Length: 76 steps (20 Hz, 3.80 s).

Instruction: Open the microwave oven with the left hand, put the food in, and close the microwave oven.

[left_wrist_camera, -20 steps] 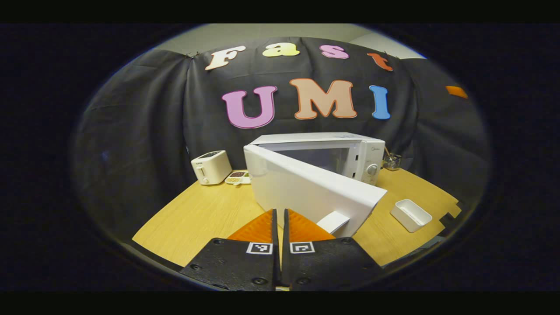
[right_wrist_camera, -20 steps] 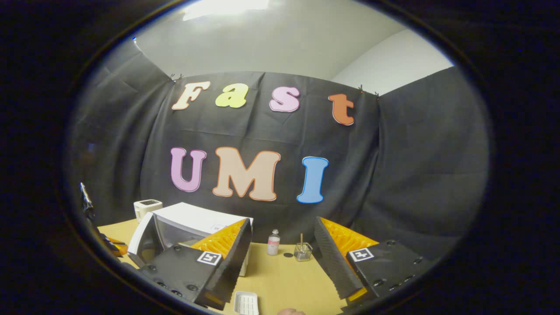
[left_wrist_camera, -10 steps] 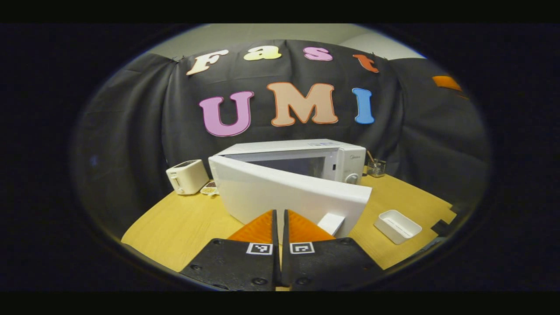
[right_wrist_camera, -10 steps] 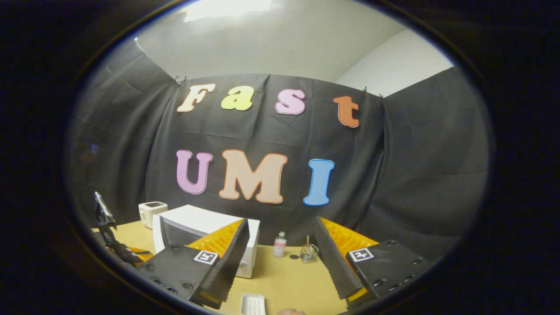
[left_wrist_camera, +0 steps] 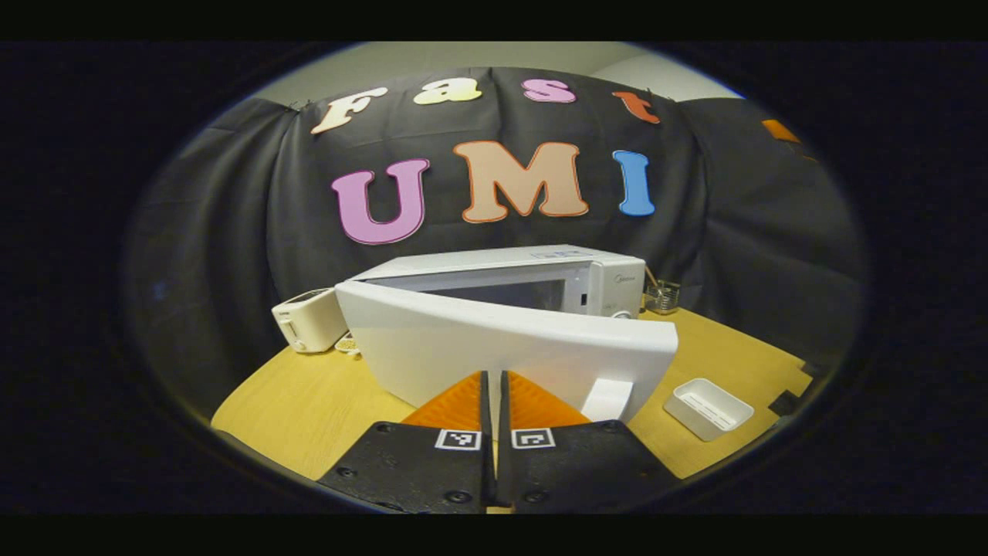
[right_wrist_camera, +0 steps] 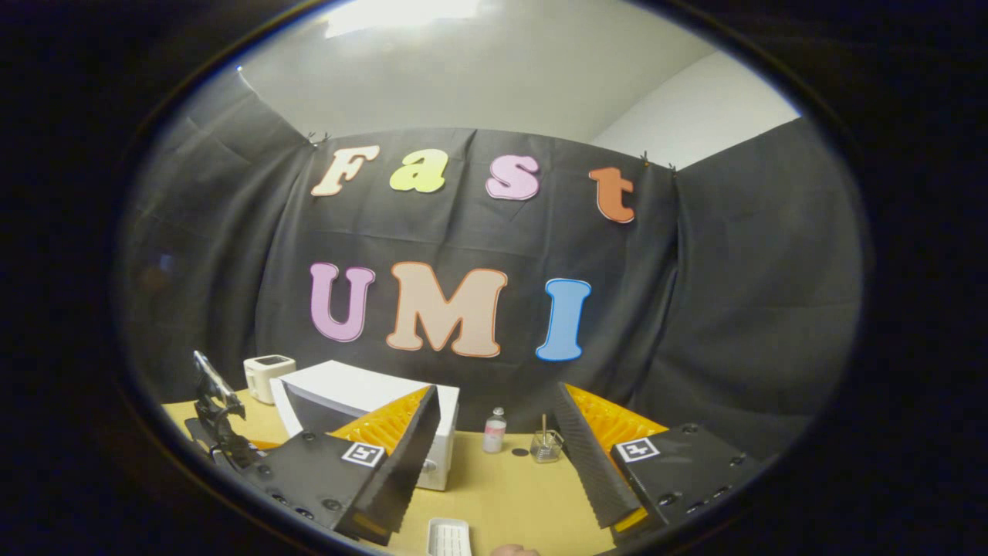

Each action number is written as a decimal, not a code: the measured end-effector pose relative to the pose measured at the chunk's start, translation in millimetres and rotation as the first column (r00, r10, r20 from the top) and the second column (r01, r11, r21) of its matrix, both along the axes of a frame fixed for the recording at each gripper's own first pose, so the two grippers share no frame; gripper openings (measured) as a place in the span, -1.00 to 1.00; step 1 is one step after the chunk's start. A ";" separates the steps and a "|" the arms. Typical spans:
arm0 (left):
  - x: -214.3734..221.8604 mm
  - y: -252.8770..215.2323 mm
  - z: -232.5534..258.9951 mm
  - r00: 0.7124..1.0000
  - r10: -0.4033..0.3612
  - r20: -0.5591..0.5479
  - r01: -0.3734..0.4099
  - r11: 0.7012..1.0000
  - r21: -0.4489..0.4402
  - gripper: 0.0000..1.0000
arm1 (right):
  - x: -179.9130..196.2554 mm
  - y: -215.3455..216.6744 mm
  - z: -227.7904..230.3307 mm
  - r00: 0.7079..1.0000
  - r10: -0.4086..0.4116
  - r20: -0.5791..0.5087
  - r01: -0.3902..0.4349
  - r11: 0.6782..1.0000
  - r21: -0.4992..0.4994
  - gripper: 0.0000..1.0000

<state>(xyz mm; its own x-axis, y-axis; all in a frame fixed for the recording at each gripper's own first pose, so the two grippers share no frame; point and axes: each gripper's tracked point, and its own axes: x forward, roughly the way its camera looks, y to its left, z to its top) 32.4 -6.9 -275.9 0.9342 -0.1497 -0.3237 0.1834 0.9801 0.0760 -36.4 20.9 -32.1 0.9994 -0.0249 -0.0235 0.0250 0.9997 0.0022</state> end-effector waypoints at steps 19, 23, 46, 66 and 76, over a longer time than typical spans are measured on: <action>122.4 -56.0 4.0 0.996 -0.047 0.073 0.043 0.998 0.049 -0.98 | 9.5 -5.2 -15.0 0.999 0.004 -0.040 -0.004 1.000 0.001 0.73; 131.7 -60.6 5.6 0.996 -0.049 0.076 0.045 0.998 0.052 -1.00 | 12.1 -6.9 -18.9 0.999 0.003 -0.048 -0.003 1.000 0.003 0.73; 35.4 -10.0 183.0 0.963 0.011 0.269 0.000 0.999 -0.038 -0.41 | 21.5 10.7 -21.2 0.999 0.010 -0.042 -0.008 0.999 0.047 0.73; -48.3 71.9 237.4 0.956 0.136 0.260 -0.114 0.989 -0.098 0.97 | 6.7 59.0 -3.2 0.998 0.056 -0.008 -0.055 0.995 0.078 0.73; -60.1 80.2 236.5 0.953 0.139 0.268 -0.118 0.989 -0.092 0.95 | 0.1 67.0 0.2 0.998 0.058 0.007 -0.058 0.994 0.092 0.73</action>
<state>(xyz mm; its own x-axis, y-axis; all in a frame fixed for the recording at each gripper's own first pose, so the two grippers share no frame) -27.7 73.3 -39.4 0.9983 -0.0361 -0.0459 0.0376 0.9988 0.0315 -36.3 87.8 -31.9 0.9992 0.0353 -0.0182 -0.0334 0.9949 0.0948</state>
